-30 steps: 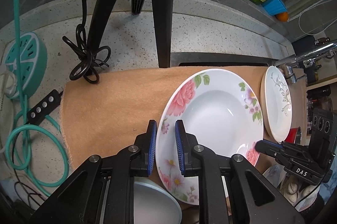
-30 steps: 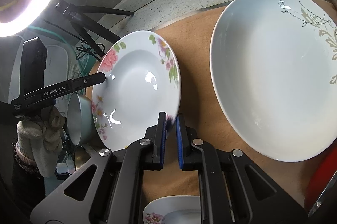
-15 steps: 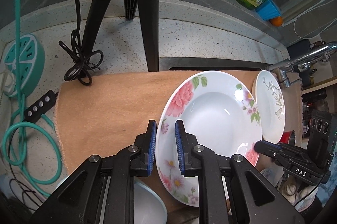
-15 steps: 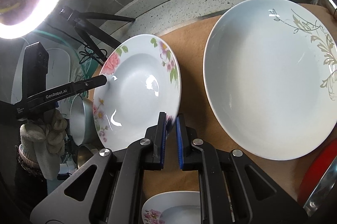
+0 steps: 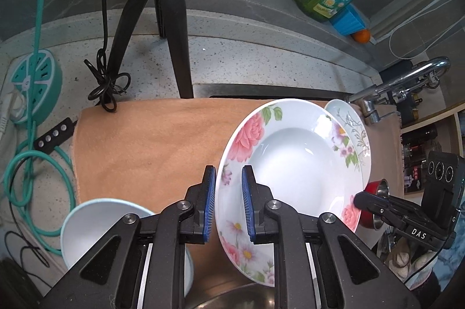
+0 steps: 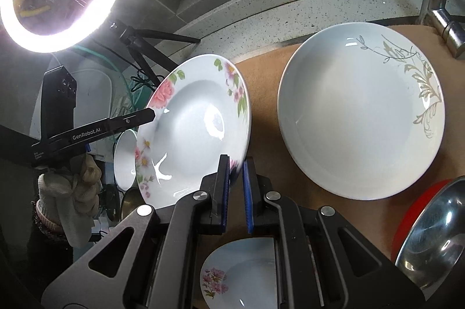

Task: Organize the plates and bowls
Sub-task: 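Lift the pink-rose plate up off the cloth with both grippers, then carry the pink-rose plate over and lower it onto the pink-blossom plate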

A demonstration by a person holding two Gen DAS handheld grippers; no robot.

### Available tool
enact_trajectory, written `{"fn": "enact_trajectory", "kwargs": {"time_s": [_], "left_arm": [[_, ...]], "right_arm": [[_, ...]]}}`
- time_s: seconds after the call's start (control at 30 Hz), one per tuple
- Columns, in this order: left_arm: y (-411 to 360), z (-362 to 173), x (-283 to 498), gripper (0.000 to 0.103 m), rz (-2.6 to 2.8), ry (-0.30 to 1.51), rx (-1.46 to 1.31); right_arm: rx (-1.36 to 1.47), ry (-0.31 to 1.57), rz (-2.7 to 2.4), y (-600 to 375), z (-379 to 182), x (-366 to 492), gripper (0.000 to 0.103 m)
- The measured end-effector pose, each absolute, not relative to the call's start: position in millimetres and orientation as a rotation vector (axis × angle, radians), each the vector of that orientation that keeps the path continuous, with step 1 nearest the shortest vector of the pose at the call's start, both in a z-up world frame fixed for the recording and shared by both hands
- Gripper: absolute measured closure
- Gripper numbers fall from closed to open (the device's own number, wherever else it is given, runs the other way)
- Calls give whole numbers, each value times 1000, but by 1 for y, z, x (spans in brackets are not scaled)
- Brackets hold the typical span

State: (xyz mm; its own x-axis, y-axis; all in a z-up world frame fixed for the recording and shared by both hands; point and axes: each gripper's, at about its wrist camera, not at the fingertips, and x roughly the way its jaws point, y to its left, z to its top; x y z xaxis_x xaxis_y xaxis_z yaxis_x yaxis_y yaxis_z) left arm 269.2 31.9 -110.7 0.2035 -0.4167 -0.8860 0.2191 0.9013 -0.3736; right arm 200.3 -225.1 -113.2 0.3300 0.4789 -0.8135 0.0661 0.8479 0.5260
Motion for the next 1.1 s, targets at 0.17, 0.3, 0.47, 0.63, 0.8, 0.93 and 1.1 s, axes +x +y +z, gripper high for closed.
{"fn": "enact_trajectory", "kwargs": {"time_s": [0.17, 0.3, 0.47, 0.63, 0.8, 0.93, 1.1], "left_arm": [[29, -100, 255, 87, -450, 1269, -186], [24, -94, 247, 87, -454, 1254, -189], [16, -88, 232, 87, -455, 1240, -193], [9, -84, 217, 87, -453, 1233, -204], [-1, -79, 200, 87, -459, 1221, -212], [-8, -77, 186, 87, -463, 1214, -223], [-19, -75, 168, 87, -470, 1208, -224]], "right_arm": [[519, 1204, 293, -228, -105, 189, 94], [524, 1201, 297, -233, -103, 180, 94], [526, 1191, 303, -239, -100, 167, 94], [526, 1179, 310, -246, -94, 155, 94], [519, 1170, 315, -253, -90, 144, 94], [521, 1170, 319, -258, -88, 137, 94], [520, 1171, 320, -268, -88, 123, 94]]}}
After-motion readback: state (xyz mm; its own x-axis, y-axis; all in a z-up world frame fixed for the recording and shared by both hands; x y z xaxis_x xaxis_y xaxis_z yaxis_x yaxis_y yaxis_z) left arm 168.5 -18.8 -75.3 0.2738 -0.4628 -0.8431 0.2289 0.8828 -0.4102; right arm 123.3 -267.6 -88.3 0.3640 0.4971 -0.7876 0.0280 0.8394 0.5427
